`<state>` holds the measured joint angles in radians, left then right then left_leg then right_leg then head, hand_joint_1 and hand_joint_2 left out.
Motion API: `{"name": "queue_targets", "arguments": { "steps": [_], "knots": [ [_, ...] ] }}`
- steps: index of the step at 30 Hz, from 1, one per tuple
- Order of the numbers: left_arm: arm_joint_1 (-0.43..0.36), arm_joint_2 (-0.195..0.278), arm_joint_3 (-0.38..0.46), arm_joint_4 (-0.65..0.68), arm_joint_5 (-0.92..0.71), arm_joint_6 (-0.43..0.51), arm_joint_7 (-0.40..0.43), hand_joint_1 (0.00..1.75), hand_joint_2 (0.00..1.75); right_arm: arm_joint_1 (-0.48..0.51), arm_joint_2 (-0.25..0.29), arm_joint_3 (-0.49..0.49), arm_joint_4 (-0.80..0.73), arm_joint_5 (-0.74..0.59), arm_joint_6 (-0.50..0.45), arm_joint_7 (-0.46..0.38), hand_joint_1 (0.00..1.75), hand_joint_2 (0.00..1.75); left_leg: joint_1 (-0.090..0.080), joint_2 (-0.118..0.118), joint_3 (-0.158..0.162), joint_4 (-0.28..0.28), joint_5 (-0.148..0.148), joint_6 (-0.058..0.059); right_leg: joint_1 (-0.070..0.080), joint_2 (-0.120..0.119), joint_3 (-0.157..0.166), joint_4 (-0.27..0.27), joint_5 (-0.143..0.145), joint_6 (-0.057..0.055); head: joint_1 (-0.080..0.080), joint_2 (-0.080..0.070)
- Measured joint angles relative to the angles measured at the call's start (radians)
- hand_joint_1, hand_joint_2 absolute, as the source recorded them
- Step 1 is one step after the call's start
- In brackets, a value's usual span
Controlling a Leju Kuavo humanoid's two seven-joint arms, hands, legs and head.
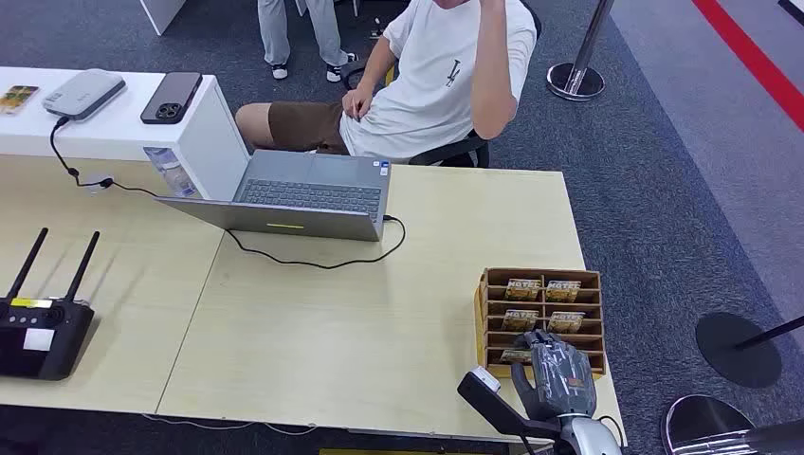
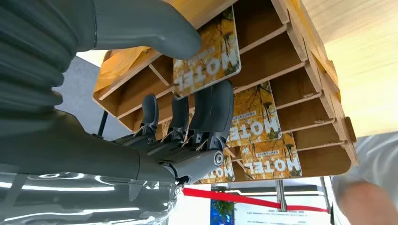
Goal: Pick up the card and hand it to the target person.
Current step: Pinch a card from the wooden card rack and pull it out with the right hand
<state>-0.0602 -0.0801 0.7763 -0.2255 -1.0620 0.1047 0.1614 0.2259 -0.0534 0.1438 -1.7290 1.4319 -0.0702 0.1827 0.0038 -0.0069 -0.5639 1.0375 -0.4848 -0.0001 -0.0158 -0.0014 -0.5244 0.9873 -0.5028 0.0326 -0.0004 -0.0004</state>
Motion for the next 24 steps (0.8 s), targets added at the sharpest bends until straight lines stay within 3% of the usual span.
{"name": "queue_targets", "arguments": {
  "steps": [9, 12, 16, 24],
  "knots": [
    [0.0, 0.0, 0.003, 0.0, 0.0, 0.001, 0.002, 0.0, 0.0, 0.0, 0.0, -0.002, 0.014, -0.005, 0.002, -0.006, 1.06, 1.75, 0.0, 0.0, 0.0, 0.0, 0.0, 0.0, 0.0, 0.0, 0.0, 0.0, 0.0, 0.0, 0.0, 0.0],
    [0.0, 0.0, 0.007, 0.0, 0.0, 0.001, 0.003, 0.0, 0.0, 0.0, 0.0, -0.002, 0.018, -0.007, 0.002, -0.008, 1.15, 1.75, 0.0, 0.0, 0.0, 0.0, 0.0, 0.0, 0.0, 0.0, 0.0, 0.0, 0.0, 0.0, 0.0, 0.0],
    [0.0, 0.0, 0.01, 0.0, 0.0, 0.001, 0.003, 0.0, 0.0, -0.001, 0.0, -0.002, 0.024, -0.01, 0.002, -0.01, 1.55, 1.75, 0.0, 0.0, 0.0, 0.0, 0.0, 0.0, 0.0, 0.0, 0.0, 0.0, 0.0, 0.0, 0.0, 0.0],
    [0.0, -0.001, 0.017, 0.0, 0.001, -0.002, 0.002, 0.0, 0.0, -0.008, 0.0, -0.002, 0.027, -0.013, 0.002, -0.015, 1.72, 1.75, 0.0, 0.0, 0.0, 0.0, 0.0, 0.0, 0.0, 0.0, 0.0, 0.0, 0.0, 0.0, 0.0, 0.0]
  ]
}}
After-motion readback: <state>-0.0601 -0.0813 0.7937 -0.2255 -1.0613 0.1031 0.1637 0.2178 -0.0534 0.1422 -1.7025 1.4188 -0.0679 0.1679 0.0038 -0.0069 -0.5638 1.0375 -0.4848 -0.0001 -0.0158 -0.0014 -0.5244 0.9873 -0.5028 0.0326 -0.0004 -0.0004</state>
